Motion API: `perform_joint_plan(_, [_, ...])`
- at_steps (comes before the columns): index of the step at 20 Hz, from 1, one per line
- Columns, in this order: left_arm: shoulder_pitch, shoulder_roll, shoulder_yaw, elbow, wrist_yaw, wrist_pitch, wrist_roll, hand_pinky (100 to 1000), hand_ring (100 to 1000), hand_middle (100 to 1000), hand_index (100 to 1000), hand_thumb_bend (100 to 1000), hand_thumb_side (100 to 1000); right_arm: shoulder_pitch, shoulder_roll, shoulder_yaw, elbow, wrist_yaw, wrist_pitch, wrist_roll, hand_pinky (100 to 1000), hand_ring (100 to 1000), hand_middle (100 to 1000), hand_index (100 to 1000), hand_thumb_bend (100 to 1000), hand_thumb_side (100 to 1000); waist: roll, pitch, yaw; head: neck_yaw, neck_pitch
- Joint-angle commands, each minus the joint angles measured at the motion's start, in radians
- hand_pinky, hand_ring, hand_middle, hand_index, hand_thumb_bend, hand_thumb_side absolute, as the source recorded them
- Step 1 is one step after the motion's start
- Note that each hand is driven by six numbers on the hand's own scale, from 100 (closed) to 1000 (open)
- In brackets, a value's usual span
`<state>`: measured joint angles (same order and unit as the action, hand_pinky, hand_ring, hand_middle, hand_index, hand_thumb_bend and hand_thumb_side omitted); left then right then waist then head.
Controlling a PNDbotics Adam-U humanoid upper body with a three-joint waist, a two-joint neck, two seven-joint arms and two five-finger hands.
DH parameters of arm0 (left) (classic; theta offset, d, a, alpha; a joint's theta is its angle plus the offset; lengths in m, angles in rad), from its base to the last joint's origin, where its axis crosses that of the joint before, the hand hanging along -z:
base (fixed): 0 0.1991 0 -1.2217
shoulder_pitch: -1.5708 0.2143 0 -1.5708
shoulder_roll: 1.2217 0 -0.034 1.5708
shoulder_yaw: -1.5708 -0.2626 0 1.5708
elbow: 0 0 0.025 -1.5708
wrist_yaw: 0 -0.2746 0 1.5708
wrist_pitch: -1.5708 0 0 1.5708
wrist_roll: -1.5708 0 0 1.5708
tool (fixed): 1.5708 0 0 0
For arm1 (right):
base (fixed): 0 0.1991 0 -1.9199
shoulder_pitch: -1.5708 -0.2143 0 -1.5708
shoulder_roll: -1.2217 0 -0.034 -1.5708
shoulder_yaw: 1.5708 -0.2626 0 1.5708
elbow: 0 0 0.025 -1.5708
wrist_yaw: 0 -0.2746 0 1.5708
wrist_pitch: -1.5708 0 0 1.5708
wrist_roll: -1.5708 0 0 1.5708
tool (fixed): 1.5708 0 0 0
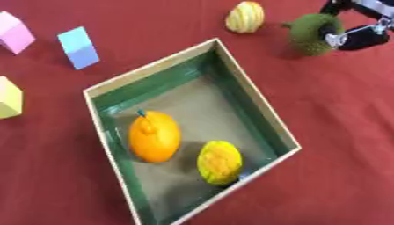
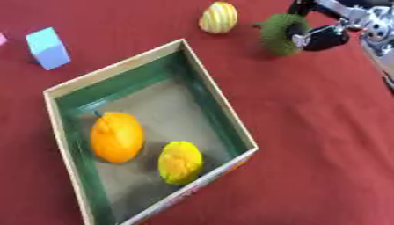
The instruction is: Pick up objects on the table and place them in the box.
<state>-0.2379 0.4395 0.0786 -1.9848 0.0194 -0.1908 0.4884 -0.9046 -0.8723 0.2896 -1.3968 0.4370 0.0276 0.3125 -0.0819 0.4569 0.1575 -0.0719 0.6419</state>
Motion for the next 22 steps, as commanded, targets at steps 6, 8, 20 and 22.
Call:
perform_joint_plan(6, [0.001,0.023,0.014,-0.015,-0.003,0.001,0.002,754,694,649,797,123,645,-0.002,-0.096,-0.005,-0.283,-0.117,0.025,0.024,825,725,523,679,100,100,0.01,-0.059,-0.008,0.0,0.015])
perform_joint_plan(8, [0.001,0.024,0.014,-0.015,-0.004,0.002,0.001,754,694,650,797,125,643,-0.009,-0.099,0.014,-0.36,-0.149,0.029,0.051,824,721,522,678,100,100,0.01,-0.065,-0.007,-0.004,0.019])
perform_joint_plan(20, [-0.001,0.021,0.014,-0.015,-0.001,0.002,0.004,754,693,650,797,132,640,-0.139,0.014,0.197,-0.602,-0.245,0.062,0.255,819,714,526,682,100,100,0.0,-0.08,0.017,-0.027,0.026])
perform_joint_plan(22, [-0.001,0.02,0.014,-0.015,-0.001,0.003,0.005,754,693,650,797,133,640,-0.151,0.037,0.221,-0.603,-0.241,0.072,0.272,819,713,526,682,100,100,-0.002,-0.079,0.022,-0.028,0.026])
